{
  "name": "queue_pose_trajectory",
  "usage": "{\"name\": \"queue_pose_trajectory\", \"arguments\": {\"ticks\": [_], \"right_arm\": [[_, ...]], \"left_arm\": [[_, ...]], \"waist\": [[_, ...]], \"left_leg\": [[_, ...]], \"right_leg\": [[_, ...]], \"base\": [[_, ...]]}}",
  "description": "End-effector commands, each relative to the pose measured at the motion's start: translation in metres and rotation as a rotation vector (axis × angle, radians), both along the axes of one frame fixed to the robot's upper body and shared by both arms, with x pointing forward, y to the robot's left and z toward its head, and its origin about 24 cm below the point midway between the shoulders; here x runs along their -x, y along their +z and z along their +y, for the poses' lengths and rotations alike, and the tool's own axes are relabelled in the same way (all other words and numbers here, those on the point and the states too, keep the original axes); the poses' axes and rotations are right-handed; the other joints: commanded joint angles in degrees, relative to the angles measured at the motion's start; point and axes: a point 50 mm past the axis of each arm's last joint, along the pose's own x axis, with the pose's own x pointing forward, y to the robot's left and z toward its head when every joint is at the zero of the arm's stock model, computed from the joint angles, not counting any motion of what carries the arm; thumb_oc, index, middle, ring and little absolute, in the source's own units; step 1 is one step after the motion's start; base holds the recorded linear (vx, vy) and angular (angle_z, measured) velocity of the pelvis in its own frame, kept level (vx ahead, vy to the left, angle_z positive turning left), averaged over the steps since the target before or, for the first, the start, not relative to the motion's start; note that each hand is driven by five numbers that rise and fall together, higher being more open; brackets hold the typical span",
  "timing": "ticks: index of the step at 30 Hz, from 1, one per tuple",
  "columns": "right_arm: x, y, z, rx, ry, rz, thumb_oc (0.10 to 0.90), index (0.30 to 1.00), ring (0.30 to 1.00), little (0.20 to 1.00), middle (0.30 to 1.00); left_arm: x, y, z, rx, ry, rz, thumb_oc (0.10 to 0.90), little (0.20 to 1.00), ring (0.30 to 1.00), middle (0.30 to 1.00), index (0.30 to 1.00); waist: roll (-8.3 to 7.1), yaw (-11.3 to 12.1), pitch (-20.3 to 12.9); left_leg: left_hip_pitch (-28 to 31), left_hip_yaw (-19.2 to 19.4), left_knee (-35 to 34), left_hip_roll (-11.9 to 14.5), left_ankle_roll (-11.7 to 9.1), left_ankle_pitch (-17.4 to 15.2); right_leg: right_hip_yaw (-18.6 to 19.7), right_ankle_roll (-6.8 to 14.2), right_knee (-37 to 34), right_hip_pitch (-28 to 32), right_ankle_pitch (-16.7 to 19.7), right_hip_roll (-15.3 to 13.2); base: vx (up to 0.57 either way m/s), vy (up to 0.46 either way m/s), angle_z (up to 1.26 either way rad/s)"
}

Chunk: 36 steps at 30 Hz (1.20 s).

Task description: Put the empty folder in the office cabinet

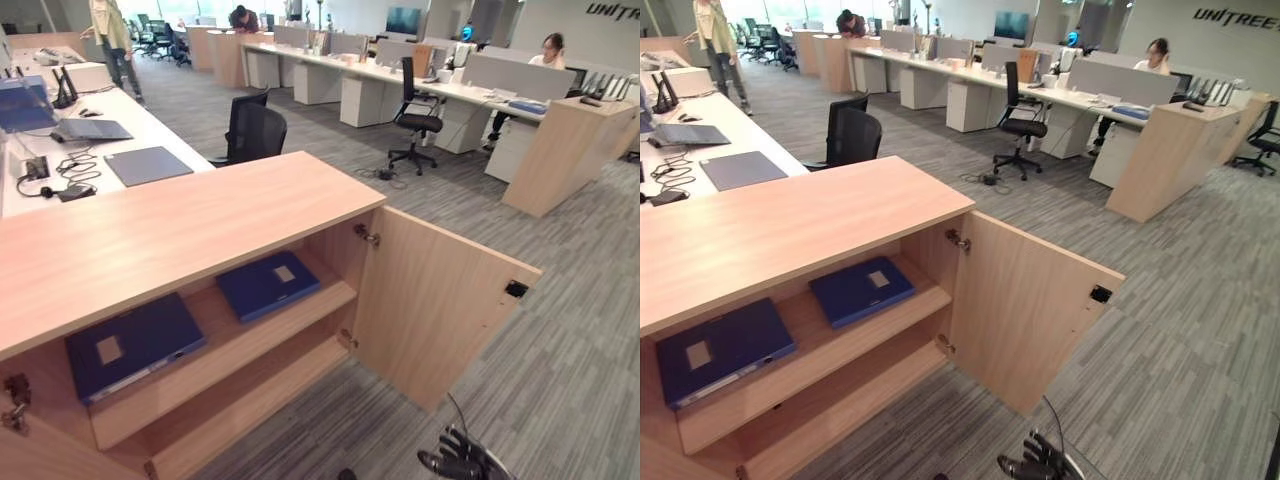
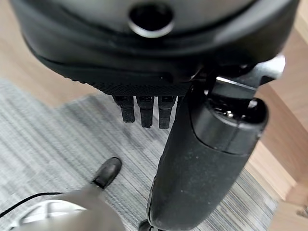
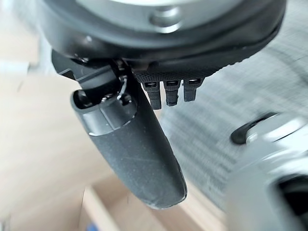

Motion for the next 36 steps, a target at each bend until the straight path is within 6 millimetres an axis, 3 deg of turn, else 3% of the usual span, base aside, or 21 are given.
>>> {"name": "queue_pose_trajectory", "arguments": {"ticks": [1, 4, 9, 13, 18, 22, 24, 26, 30, 31, 33, 36], "right_arm": [[-0.073, 0.03, -0.027, 0.08, -0.119, -0.285, 0.8, 0.9, 0.9, 0.9, 0.9], [-0.081, 0.042, -0.065, 0.245, -0.217, -0.283, 0.8, 0.9, 0.9, 0.9, 0.9], [-0.103, 0.064, -0.091, 0.379, -0.189, -0.32, 0.8, 0.9, 0.9, 0.9, 0.9], [-0.133, 0.091, -0.111, 0.511, -0.114, -0.363, 0.8, 0.9, 0.9, 0.9, 0.9], [-0.142, 0.114, -0.14, 0.636, -0.136, -0.344, 0.8, 0.9, 0.9, 0.9, 0.9], [-0.166, 0.161, -0.172, 0.776, -0.162, -0.402, 0.8, 0.9, 0.9, 0.9, 0.9], [-0.174, 0.175, -0.179, 0.805, -0.17, -0.414, 0.8, 0.9, 0.9, 0.9, 0.9], [-0.175, 0.18, -0.184, 0.822, -0.173, -0.406, 0.8, 0.9, 0.9, 0.9, 0.9], [-0.171, 0.186, -0.199, 0.831, -0.226, -0.361, 0.8, 0.9, 0.9, 0.9, 0.9], [-0.172, 0.19, -0.203, 0.834, -0.243, -0.349, 0.8, 0.9, 0.9, 0.9, 0.9], [-0.172, 0.19, -0.203, 0.835, -0.243, -0.349, 0.8, 0.9, 0.9, 0.9, 0.9], [-0.165, 0.211, -0.221, 0.871, -0.301, -0.357, 0.8, 0.9, 0.9, 0.9, 0.9]], "left_arm": [[-0.033, 0.01, 0.017, -0.059, -0.019, -0.086, 0.8, 0.9, 0.9, 0.9, 0.9], [-0.033, 0.01, 0.019, -0.067, 0.009, -0.088, 0.8, 0.9, 0.9, 0.9, 0.9], [-0.029, 0.009, 0.019, -0.069, -0.02, -0.048, 0.8, 0.9, 0.9, 0.9, 0.9], [-0.03, 0.013, 0.029, -0.102, -0.049, -0.023, 0.8, 0.9, 0.9, 0.9, 0.9], [-0.038, 0.015, 0.031, -0.117, -0.065, -0.04, 0.8, 0.9, 0.9, 0.9, 0.9], [-0.043, 0.018, 0.034, -0.142, -0.105, -0.046, 0.8, 0.9, 0.9, 0.9, 0.9], [-0.046, 0.019, 0.035, -0.147, -0.107, -0.054, 0.8, 0.9, 0.9, 0.9, 0.9], [-0.048, 0.02, 0.037, -0.149, -0.078, -0.071, 0.8, 0.9, 0.9, 0.9, 0.9], [-0.065, 0.015, 0.015, -0.114, -0.058, -0.155, 0.8, 0.9, 0.9, 0.9, 0.9], [-0.069, 0.014, 0.009, -0.1, -0.041, -0.166, 0.8, 0.9, 0.9, 0.9, 0.9], [-0.069, 0.014, 0.009, -0.099, -0.04, -0.166, 0.8, 0.9, 0.9, 0.9, 0.9], [-0.057, 0.014, 0.017, -0.105, -0.011, -0.146, 0.8, 0.9, 0.9, 0.9, 0.9]], "waist": [[3.44, -1.15, 3.26], [2.99, -1.16, 3.17], [2.55, -0.22, 3.21], [1.8, 0.71, 3.49], [1.7, 2.01, 3.92], [2.8, 3.95, 4.94], [3.33, 4.62, 5.25], [3.57, 5.03, 5.31], [3.48, 5.91, 5.72], [3.07, 6.34, 6.36], [3.1, 6.28, 6.36], [3.61, 7.0, 6.67]], "left_leg": [[-0.91, -2.65, -0.07, -0.39, 2.36, -3.08], [-0.16, -0.61, -0.07, -0.49, 3.11, -3.97], [0.07, -0.35, -0.07, -0.49, 3.33, -4.28], [0.12, -0.73, -0.07, -0.38, 3.19, -4.33], [-0.34, -2.28, -0.07, -0.12, 2.8, -4.18], [-1.29, -4.86, -0.07, -0.07, 2.14, -3.71], [-1.8, -5.58, -0.07, 0.04, 1.8, -3.42], [-2.02, -6.15, -0.07, 0.25, 1.57, -3.19], [-2.7, -7.39, -0.07, 0.58, 1.21, -2.54], [-3.66, -6.91, -0.07, 1.04, 0.89, -0.54], [-3.68, -6.95, -0.07, 1.04, 0.89, -0.53], [-4.3, -8.44, -0.07, 1.53, 0.45, 0.06]], "right_leg": [[1.42, 3.16, 3.38, 1.57, -2.95, 1.4], [2.94, 4.01, 3.15, 1.18, -2.56, 1.5], [2.97, 4.25, 2.95, 1.3, -2.19, 1.15], [2.25, 4.15, 2.73, 1.57, -2.38, 0.65], [0.26, 3.89, 2.36, 2.06, -3.12, -0.31], [-2.56, 3.45, 1.59, 2.8, -4.09, -1.46], [-3.7, 3.17, 1.02, 3.05, -4.46, -1.72], [-4.38, 2.92, 0.66, 3.39, -4.71, -1.76], [-5.81, 2.43, 0.28, 3.77, -5.1, -1.82], [-6.39, 1.39, 0.33, 3.28, -4.54, -1.68], [-6.43, 1.38, 0.32, 3.29, -4.54, -1.68], [-7.97, 0.81, -0.17, 3.92, -5.19, -1.63]], "base": [[0.0, 0.035, -0.62], [-0.02, 0.061, -0.58], [0.0, 0.006, -0.11], [0.0, -0.027, 0.03], [0.01, -0.06, 0.19], [0.02, -0.108, 0.52], [0.0, -0.116, 0.32], [0.02, -0.105, 0.16], [-0.03, -0.12, 0.3], [-0.11, -0.213, 0.27], [-0.05, -0.103, 0.26], [-0.01, -0.094, 0.03]]}}
